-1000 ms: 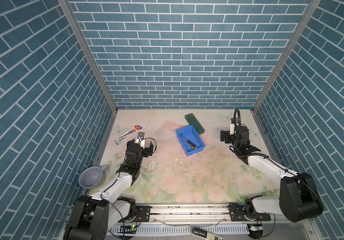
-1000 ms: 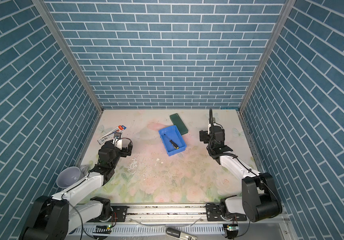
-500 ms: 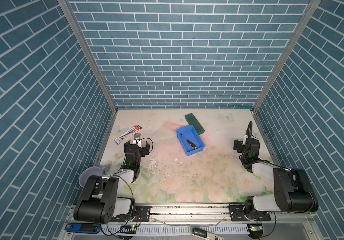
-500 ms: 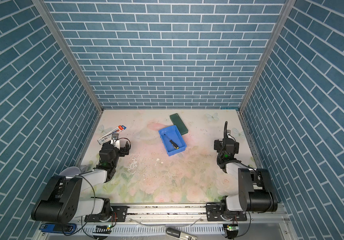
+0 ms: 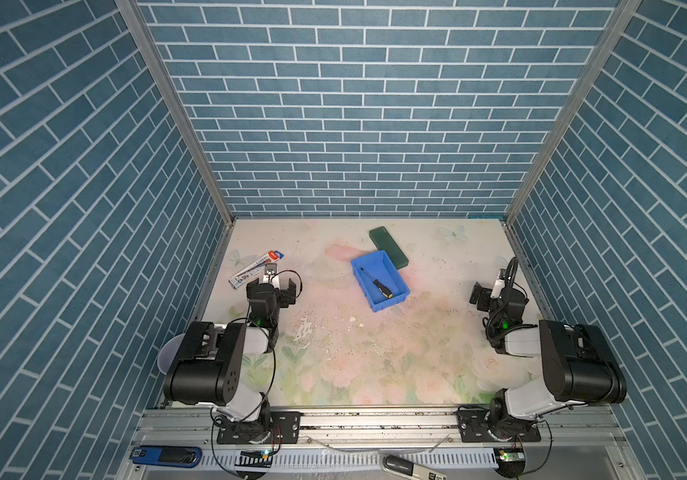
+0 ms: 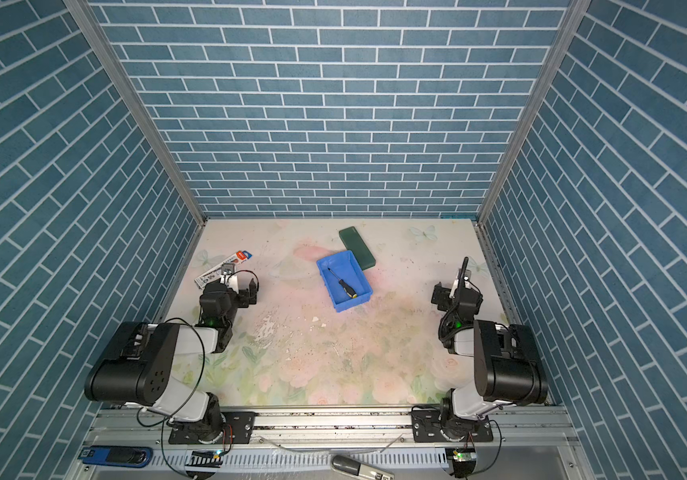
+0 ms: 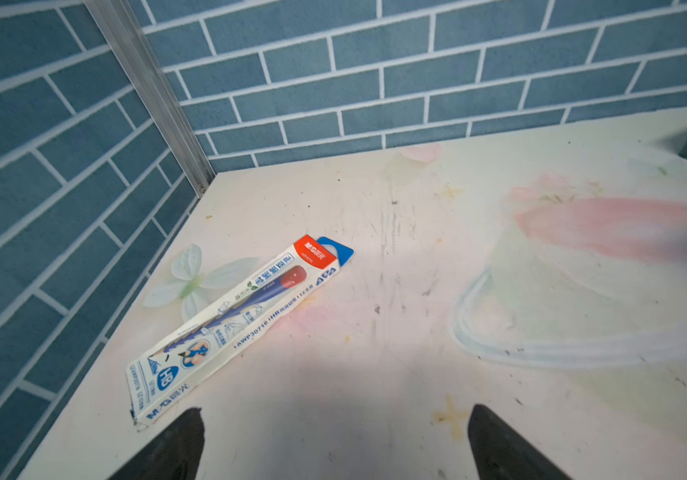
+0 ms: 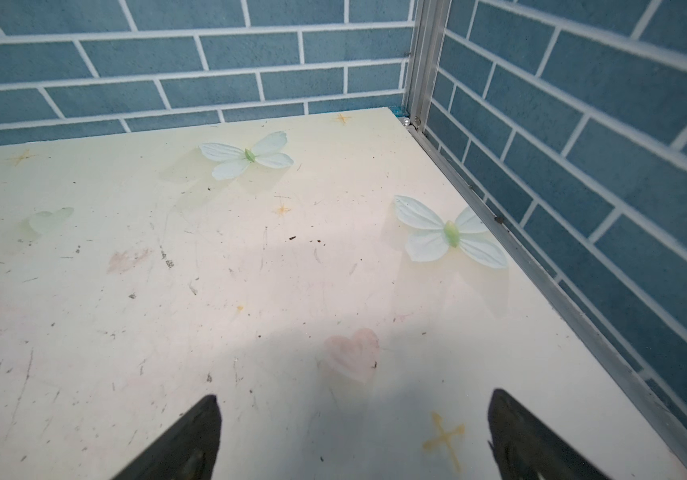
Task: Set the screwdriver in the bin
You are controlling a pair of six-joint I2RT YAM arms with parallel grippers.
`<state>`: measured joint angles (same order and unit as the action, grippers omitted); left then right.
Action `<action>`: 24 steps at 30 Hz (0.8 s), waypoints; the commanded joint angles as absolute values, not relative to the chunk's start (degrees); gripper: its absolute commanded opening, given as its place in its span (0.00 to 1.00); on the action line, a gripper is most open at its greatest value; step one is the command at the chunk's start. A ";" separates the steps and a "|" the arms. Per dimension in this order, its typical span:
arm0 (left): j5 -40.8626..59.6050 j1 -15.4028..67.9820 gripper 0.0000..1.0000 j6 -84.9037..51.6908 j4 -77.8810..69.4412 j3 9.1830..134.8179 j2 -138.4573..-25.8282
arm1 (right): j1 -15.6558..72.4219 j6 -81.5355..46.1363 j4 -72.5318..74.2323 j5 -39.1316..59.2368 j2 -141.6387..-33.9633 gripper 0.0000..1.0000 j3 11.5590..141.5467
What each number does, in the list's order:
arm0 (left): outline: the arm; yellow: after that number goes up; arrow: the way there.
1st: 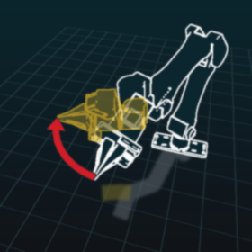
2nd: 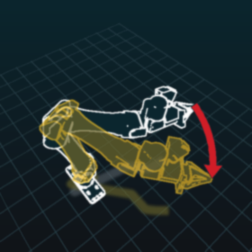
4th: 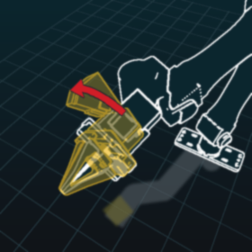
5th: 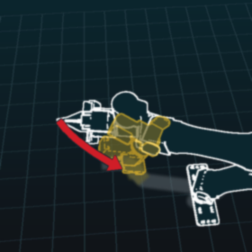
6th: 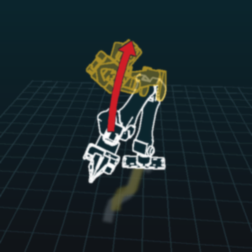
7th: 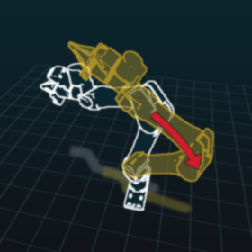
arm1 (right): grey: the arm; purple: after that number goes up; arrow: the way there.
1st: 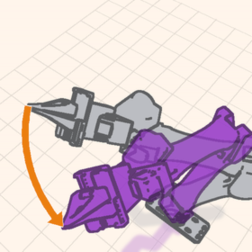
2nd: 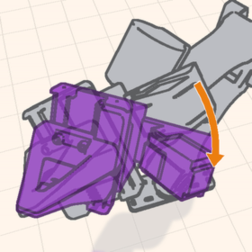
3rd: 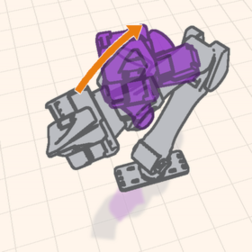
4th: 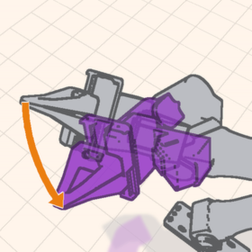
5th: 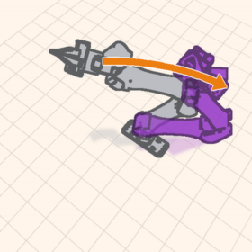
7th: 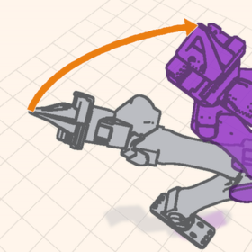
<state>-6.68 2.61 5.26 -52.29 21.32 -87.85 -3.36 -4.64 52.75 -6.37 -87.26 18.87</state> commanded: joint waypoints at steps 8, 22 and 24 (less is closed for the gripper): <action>-5.03 1.93 1.00 4.04 -50.61 21.74 -87.82 | -3.60 -6.19 52.53 -6.43 -87.70 0.99 20.65; -4.16 1.98 1.00 4.35 -50.01 22.09 -87.89 | -3.55 -5.99 51.88 -6.39 -87.76 0.99 21.04; -4.20 2.02 1.00 4.39 -50.12 22.08 -87.89 | -3.52 -5.98 51.92 -6.30 -87.73 0.99 21.01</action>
